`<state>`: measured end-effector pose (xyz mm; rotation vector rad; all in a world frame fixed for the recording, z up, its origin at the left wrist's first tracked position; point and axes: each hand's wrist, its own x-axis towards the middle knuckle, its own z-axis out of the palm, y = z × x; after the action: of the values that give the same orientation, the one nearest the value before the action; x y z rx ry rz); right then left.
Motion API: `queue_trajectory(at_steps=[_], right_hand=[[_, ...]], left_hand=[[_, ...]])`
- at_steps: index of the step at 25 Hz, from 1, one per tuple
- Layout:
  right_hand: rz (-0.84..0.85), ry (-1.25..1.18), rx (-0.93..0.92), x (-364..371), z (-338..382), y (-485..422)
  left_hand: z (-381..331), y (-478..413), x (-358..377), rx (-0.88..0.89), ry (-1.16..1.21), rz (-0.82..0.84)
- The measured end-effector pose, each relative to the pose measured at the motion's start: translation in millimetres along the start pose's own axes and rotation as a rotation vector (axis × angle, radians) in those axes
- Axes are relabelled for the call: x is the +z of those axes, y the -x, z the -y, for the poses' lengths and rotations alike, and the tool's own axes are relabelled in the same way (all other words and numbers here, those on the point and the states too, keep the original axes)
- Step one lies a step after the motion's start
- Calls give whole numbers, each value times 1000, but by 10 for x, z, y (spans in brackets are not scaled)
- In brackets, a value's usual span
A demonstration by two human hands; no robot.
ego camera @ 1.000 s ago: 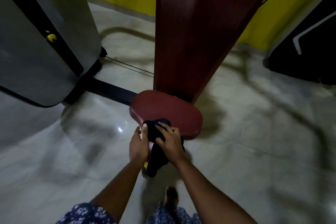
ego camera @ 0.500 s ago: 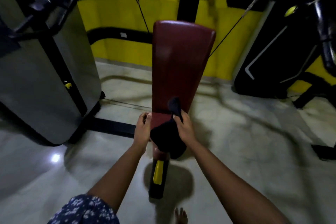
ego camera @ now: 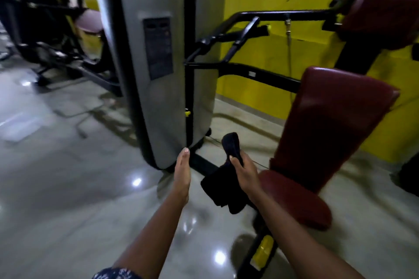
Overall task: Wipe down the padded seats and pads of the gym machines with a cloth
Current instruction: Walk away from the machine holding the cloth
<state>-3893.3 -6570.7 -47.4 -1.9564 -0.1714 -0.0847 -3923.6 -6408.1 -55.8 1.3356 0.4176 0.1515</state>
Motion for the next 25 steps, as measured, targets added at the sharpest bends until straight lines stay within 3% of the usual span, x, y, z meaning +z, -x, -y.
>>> queue_trajectory(at_steps=[11, 20, 25], right_hand=[[621, -137, -209, 3429, 968, -1207], [922, -62, -348, 6175, 1762, -2006], [978, -51, -376, 7728, 2226, -2544]], left_hand=[[-544, -1092, -3093, 44, 17, -670], [-983, -2061, -5068, 19, 103, -1011], [-1304, -2941, -6327, 22, 144, -1020]])
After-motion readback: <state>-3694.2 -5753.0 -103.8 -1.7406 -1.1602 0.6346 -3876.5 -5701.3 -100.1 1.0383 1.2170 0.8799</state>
